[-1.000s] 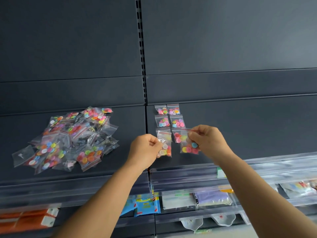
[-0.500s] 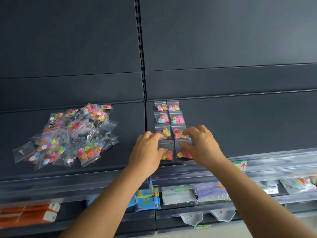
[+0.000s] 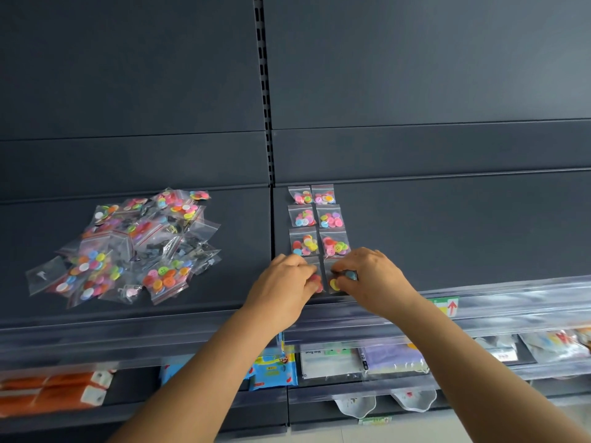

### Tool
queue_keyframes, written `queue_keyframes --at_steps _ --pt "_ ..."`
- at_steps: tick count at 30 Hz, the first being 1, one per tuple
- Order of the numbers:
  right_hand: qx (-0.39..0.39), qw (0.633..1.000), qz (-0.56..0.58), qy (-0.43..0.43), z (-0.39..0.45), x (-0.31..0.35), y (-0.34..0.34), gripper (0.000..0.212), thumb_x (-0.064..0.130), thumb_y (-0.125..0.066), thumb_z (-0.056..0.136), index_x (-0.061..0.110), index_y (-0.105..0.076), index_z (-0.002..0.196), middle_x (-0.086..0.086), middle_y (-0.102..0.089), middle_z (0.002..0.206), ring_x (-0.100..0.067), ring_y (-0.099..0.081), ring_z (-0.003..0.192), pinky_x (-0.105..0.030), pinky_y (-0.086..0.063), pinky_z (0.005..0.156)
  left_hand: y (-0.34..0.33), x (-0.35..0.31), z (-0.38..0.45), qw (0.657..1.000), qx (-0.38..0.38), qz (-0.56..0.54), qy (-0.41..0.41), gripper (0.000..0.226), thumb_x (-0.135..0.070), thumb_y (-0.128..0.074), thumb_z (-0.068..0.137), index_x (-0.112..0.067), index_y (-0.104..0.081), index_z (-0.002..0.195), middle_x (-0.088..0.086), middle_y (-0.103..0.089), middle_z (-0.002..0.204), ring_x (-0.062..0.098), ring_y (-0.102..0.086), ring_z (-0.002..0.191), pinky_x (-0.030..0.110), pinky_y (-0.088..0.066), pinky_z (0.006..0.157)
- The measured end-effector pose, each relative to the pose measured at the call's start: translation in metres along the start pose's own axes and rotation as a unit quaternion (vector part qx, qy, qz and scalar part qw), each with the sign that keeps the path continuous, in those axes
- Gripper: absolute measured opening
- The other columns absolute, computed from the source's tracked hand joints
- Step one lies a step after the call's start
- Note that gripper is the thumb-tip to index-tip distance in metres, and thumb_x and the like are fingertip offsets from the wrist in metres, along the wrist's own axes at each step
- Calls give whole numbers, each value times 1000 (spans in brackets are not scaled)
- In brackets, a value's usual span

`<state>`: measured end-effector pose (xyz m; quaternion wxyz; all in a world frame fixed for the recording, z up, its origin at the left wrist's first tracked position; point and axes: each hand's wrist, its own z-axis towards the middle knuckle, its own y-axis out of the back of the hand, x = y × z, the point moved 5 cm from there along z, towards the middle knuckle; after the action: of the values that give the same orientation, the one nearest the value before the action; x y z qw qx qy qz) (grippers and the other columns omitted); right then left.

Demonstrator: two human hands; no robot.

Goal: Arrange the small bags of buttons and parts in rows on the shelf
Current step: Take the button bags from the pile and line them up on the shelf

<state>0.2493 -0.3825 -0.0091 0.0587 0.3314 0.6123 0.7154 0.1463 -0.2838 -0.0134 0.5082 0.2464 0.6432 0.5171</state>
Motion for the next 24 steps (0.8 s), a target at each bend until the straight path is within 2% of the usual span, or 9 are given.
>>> queue_keyframes --at_steps 3,10,13,15,19,24 --pt "3 1000 -5 -5 0 0 0 18 32 -59 89 20 -71 96 -1 -63 103 -23 -54 98 -34 -48 84 -2 -1 3 1000 5 11 -4 40 -35 -43 99 -18 -52 134 -6 -50 130 13 -40 118 31 -42 97" --pt "27 999 -37 -14 3 2 0 19 32 -56 90 21 -71 97 -3 -61 105 -23 -52 99 -23 -38 75 -2 -3 4 999 16 35 -16 40 -34 -44 99 -18 -50 135 -5 -50 129 14 -41 117 32 -42 97" --pt "37 998 -52 -26 4 6 3 21 32 -56 90 19 -69 99 -4 -58 109 -23 -51 102 -25 -41 74 0 -4 4 999 22 40 -19 42 -34 -44 99 -17 -48 136 -3 -50 130 15 -41 118 33 -42 97" --pt "32 998 -53 -27 5 12 5 24 34 -56 90 19 -67 105 -4 -56 115 -23 -50 109 -26 -41 80 4 -1 3 999 16 45 -18 45 -36 -44 99 -17 -45 139 -3 -48 134 16 -40 121 33 -42 98" --pt "16 998 -58 1 11 36 8 42 39 -54 92 22 -52 130 -1 -52 131 -21 -43 123 -28 -40 95 22 11 -4 998 -8 67 -10 49 -36 -45 98 -19 -38 143 -5 -46 137 15 -39 124 31 -40 96" --pt "7 998 -35 56 27 79 2 48 38 -51 93 22 -44 138 2 -44 140 -20 -35 131 -31 -35 103 50 48 -21 995 -43 86 24 53 -37 -46 97 -22 -32 146 -6 -44 140 16 -38 127 31 -38 101"
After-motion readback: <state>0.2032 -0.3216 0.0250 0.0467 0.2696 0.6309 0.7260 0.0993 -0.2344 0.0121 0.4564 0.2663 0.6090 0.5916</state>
